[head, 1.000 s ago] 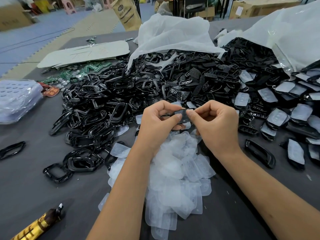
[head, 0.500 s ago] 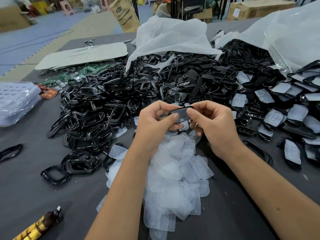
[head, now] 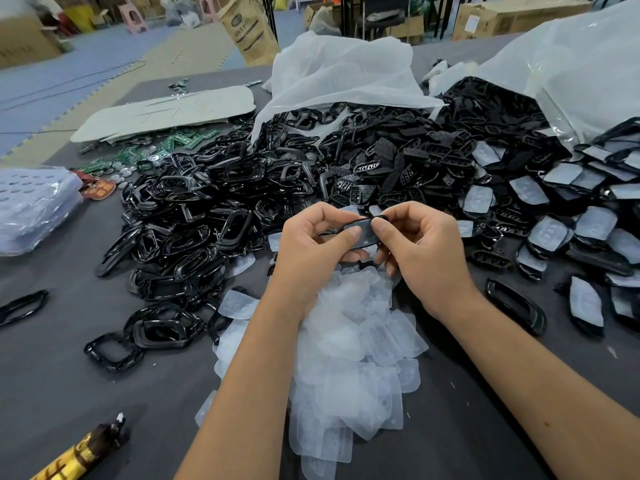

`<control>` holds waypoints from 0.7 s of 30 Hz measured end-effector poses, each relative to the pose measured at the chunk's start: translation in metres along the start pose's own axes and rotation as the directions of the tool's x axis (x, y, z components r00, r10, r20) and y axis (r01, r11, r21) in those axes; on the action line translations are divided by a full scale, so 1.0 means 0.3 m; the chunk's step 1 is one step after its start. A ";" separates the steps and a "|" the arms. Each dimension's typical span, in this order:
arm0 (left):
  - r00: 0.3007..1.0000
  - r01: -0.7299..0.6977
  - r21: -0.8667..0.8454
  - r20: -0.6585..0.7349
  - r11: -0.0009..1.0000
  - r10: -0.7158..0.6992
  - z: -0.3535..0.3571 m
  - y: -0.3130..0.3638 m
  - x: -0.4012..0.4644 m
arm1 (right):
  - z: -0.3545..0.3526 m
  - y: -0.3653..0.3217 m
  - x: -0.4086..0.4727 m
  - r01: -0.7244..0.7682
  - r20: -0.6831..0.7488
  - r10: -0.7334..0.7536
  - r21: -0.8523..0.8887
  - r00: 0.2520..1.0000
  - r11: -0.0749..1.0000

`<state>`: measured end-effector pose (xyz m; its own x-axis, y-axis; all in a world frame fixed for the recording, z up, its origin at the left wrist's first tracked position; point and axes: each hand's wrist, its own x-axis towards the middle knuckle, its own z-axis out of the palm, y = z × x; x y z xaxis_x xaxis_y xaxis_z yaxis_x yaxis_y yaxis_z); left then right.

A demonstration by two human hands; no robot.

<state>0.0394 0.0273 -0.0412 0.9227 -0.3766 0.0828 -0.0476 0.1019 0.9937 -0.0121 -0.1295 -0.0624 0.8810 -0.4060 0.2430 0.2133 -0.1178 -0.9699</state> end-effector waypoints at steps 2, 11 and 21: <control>1.000 -0.010 0.030 -0.016 0.999 0.010 0.001 -0.001 0.000 | 0.004 0.000 -0.002 0.016 0.013 -0.016 -0.020 1.000 1.000; 1.000 -0.003 0.016 0.015 1.000 0.002 -0.002 0.002 0.000 | 0.000 -0.015 -0.002 -0.034 0.009 0.034 0.028 0.999 0.999; 1.000 0.016 0.011 0.022 1.000 -0.016 -0.004 0.003 0.000 | 0.009 -0.009 -0.005 0.026 -0.027 -0.029 -0.093 0.999 0.995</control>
<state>0.0397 0.0284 -0.0405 0.9146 -0.3986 0.0687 -0.0372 0.0862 0.9956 -0.0130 -0.1262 -0.0602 0.8625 -0.4272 0.2712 0.1959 -0.2122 -0.9574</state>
